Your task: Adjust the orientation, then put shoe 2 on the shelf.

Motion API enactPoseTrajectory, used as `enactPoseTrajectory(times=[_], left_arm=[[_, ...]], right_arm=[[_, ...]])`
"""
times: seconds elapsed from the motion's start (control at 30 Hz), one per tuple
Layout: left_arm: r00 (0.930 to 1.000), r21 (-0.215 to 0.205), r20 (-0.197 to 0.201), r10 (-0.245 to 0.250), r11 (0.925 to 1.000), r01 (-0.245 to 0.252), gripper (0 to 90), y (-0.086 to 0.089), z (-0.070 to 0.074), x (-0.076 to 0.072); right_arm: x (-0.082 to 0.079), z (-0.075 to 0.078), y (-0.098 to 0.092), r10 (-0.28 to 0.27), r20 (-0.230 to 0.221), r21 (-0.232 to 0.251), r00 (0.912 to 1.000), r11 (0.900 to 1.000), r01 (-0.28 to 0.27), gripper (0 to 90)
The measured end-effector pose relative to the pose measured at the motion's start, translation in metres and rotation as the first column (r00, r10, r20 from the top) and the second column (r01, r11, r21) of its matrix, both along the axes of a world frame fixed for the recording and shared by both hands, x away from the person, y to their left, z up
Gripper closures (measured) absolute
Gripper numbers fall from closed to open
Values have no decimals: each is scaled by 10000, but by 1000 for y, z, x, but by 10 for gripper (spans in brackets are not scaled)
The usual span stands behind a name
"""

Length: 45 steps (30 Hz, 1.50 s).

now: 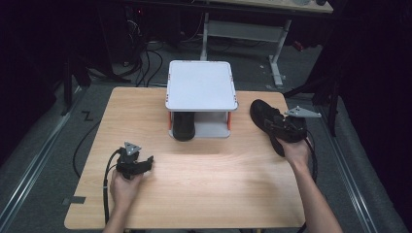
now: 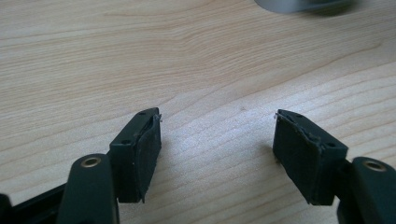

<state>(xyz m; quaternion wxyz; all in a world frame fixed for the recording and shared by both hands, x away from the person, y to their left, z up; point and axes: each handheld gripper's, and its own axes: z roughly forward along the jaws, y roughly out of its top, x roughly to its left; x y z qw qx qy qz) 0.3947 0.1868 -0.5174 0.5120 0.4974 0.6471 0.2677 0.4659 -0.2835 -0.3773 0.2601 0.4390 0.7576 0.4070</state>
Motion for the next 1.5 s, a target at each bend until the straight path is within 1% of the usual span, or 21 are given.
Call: enactPoseTrajectory(times=[0.07,0.1,0.17,0.27,0.37,0.43,0.6,0.67,0.77,0.87,0.97,1.0,1.03,1.1,1.2,1.23,1.3,1.37,1.43,1.47,1.5], left_arm=[[10000,-7,-4,1,10000,-1,330,0,0,0],[10000,-1,-1,3,10000,-3,330,0,0,0],[10000,-18,-6,16,10000,-16,330,0,0,0],[10000,-56,-6,4,10000,-4,330,1,0,0],[10000,-52,-6,20,10000,-20,330,1,0,0],[10000,-62,0,33,10000,-33,330,1,0,0],[10000,-74,6,40,10000,-40,330,1,0,0],[10000,-41,-4,41,10000,-41,330,1,0,0],[10000,-39,-5,50,10000,-50,330,1,0,0],[10000,-55,2,55,10000,-55,329,1,0,0],[10000,-28,-7,61,10000,-61,329,0,0,0],[10000,-23,-7,59,10000,-59,329,0,0,0],[10000,-19,-7,60,10000,-60,329,0,0,0],[10000,-3,-8,59,10000,-59,329,0,0,0],[10000,0,-9,62,10000,-62,329,0,0,0],[10000,14,-5,67,10000,-67,329,0,0,0],[10000,46,-8,59,10000,-59,329,0,0,0],[10000,29,-3,72,10000,-72,329,0,0,0],[10000,25,-2,59,10000,-59,329,0,0,0],[10000,36,-4,52,10000,-52,328,0,0,0],[10000,26,-4,52,10000,-52,328,0,0,0]], right_arm=[[0,-2,-4,-106,-39,-128,9999,9999,105,529],[0,-8,-14,-388,-250,-418,9989,9984,378,510],[2,-13,-21,-630,-421,-710,9971,9957,599,493],[3,-19,-30,-880,-595,-804,9943,9933,831,475],[8,-31,-41,-1116,-1036,-909,9883,9906,1023,449],[12,-37,-42,-1174,-1159,-998,9863,9893,1061,446],[20,-43,-41,-1234,-1164,-1118,9855,9876,1104,434],[25,-45,-36,-1253,-1265,-1454,9840,9836,1065,432],[31,-46,-35,-1251,-1465,-1617,9813,9817,1010,441],[37,-49,-39,-1334,-1492,-1389,9798,9839,1128,469],[40,-52,-37,-1222,-1517,-1384,9808,9852,1014,473],[44,-54,-34,-1202,-1794,-1433,9764,9851,949,470],[44,-54,-34,-1202,-1794,-1433,9764,9851,949,470],[51,-57,-32,-1194,-2073,-1503,9710,9846,890,479],[57,-65,-33,-1322,-2298,-1472,9642,9841,998,549],[58,-67,-34,-1297,-2333,-1358,9637,9857,998,558],[59,-68,-40,-1069,-2473,-842,9630,9925,886,602],[60,-68,-40,-1002,-2474,-838,9637,9931,818,616],[60,-68,-39,-956,-2504,-910,9634,9930,749,649],[60,-68,-38,-886,-2558,-972,9627,9931,656,701],[60,-68,-38,-886,-2558,-972,9627,9931,656,701]])
